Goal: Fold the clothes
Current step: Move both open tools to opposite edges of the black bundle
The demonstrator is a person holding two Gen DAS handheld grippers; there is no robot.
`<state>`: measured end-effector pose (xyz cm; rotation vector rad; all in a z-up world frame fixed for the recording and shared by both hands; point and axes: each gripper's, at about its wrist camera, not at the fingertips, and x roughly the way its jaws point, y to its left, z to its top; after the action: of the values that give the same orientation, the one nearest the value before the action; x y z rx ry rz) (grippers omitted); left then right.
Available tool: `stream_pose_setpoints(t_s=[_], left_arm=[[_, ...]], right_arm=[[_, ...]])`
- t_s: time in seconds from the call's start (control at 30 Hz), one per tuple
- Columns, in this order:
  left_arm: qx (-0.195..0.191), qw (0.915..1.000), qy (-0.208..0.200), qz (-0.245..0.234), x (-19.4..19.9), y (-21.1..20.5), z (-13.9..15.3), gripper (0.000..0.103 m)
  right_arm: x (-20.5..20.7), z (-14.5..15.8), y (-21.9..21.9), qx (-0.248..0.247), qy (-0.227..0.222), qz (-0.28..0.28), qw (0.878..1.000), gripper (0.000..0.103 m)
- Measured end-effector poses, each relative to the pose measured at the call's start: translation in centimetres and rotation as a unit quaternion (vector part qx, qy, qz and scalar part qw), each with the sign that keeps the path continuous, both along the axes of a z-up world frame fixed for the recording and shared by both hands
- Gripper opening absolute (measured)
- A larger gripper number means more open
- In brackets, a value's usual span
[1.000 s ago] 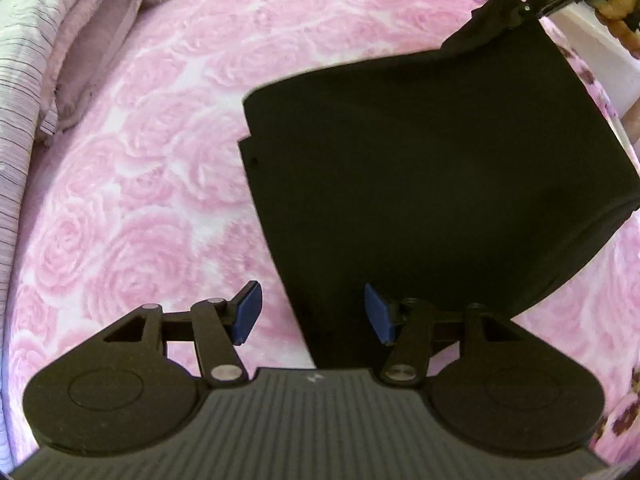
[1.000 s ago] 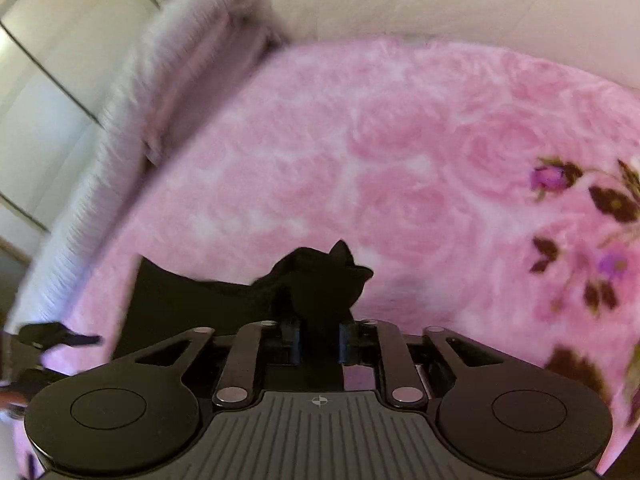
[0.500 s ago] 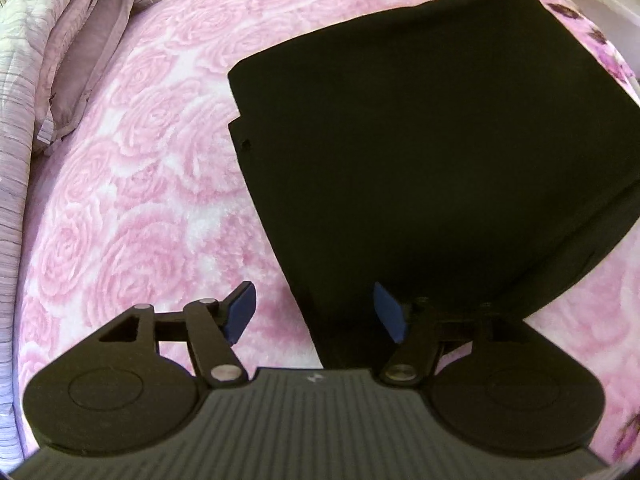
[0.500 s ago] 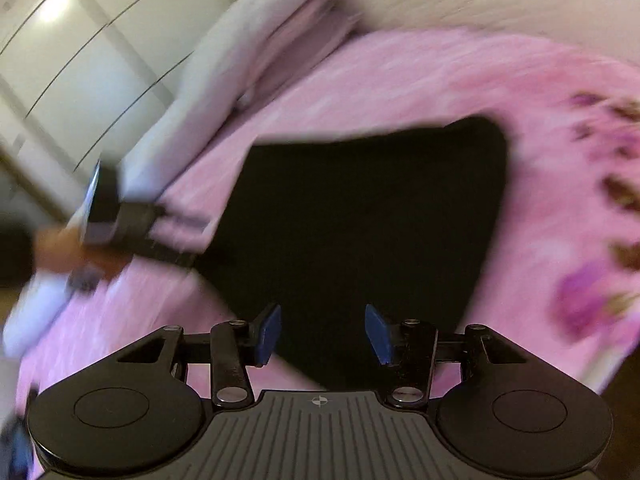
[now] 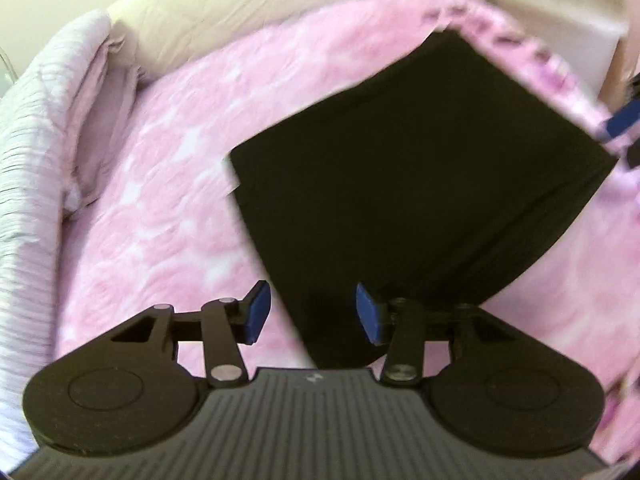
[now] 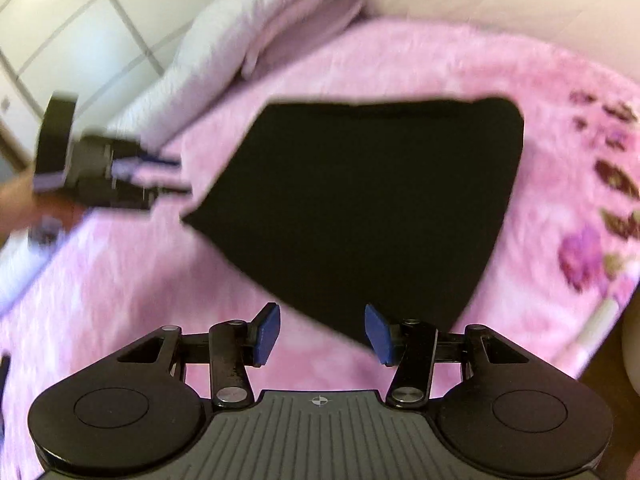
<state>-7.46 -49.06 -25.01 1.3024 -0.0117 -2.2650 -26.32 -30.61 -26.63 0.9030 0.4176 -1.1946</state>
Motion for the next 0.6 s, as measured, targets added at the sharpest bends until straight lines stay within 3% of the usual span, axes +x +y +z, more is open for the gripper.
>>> stream_pose_setpoints(t_s=[0.07, 0.13, 0.27, 0.37, 0.43, 0.53, 0.6], left_arm=[[0.018, 0.9998, 0.006, -0.010, -1.2, 0.8, -0.8, 0.044], [0.024, 0.9992, -0.021, -0.025, -1.9, 1.4, -2.6, 0.043], [0.041, 0.9973, -0.057, -0.022, -0.6, 1.4, -5.4, 0.047], [0.008, 0.9955, -0.088, -0.034, 0.0, 2.0, -5.7, 0.044], [0.009, 0.9956, -0.089, -0.028, 0.2, 1.9, -5.2, 0.044], [0.003, 0.9966, -0.079, -0.022, 0.2, 2.0, -3.6, 0.044], [-0.035, 0.9944, -0.085, -0.053, 0.5, 3.3, -2.8, 0.045]], right_arm=[[0.1, -0.1, -1.2, -0.013, -0.018, -0.044, 0.999, 0.051], [0.1, -1.1, -2.6, -0.002, -0.036, -0.083, 0.996, 0.051], [3.0, -3.9, -4.3, 0.021, -0.027, -0.039, 0.999, 0.051], [3.3, -4.4, -4.6, 0.022, -0.023, -0.012, 0.999, 0.051], [2.5, -4.4, -5.1, 0.031, -0.034, -0.010, 0.999, 0.051], [2.0, -2.8, -5.4, 0.046, 0.012, 0.009, 0.999, 0.051], [2.1, -1.6, -4.7, 0.046, 0.070, 0.029, 0.996, 0.053]])
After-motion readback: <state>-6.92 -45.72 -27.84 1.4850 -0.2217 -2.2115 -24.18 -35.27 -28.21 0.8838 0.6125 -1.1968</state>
